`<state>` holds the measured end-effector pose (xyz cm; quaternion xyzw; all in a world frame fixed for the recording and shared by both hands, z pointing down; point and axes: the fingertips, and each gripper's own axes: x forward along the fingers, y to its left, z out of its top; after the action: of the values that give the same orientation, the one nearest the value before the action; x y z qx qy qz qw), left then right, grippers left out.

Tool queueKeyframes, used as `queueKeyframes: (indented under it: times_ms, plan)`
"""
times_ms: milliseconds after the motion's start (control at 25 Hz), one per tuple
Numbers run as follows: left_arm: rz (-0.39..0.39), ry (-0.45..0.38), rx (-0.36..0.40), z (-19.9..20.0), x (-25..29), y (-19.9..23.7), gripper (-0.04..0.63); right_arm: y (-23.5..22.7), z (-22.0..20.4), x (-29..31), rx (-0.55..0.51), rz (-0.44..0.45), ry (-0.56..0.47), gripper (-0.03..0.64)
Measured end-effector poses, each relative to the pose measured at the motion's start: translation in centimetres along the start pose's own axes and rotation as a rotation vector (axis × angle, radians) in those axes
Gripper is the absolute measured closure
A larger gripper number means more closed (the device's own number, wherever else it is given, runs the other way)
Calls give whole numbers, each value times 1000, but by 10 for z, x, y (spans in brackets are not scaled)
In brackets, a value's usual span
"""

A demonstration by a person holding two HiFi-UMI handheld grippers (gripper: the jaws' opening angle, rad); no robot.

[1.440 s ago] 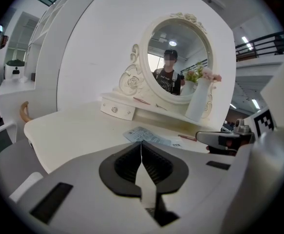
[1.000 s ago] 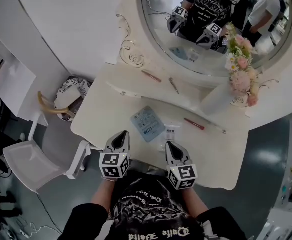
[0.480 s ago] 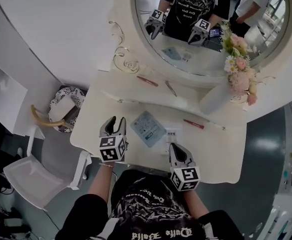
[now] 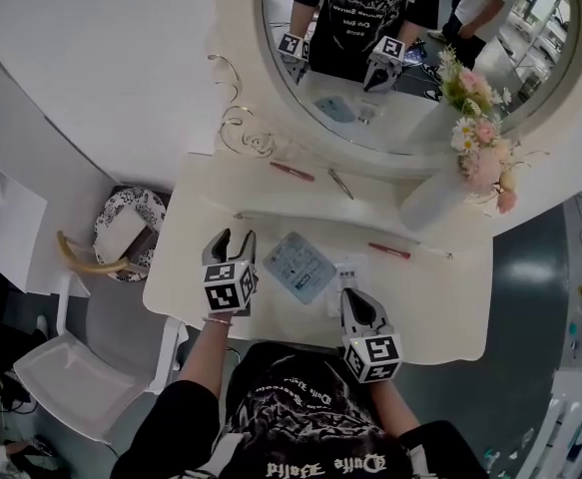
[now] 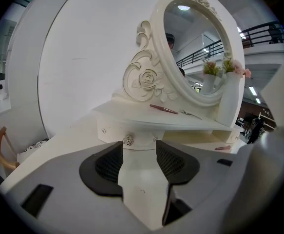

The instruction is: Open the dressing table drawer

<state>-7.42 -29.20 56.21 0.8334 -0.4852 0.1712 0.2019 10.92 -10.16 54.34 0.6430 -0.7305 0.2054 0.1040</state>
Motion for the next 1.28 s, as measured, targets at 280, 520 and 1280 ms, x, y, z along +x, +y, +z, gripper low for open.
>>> queueKeyframes:
  times_ms: [280,520,1280]
  plan:
    - [9,49,19,0,27,17,387,2,-5,5,-8,-24,35,606]
    - [-4,51,27,4,39,20,387,1,-11,3,8,-42,56,606]
    - [-8,107,101,3,57,21,471,-3,-14,5,-1,-53,74,606]
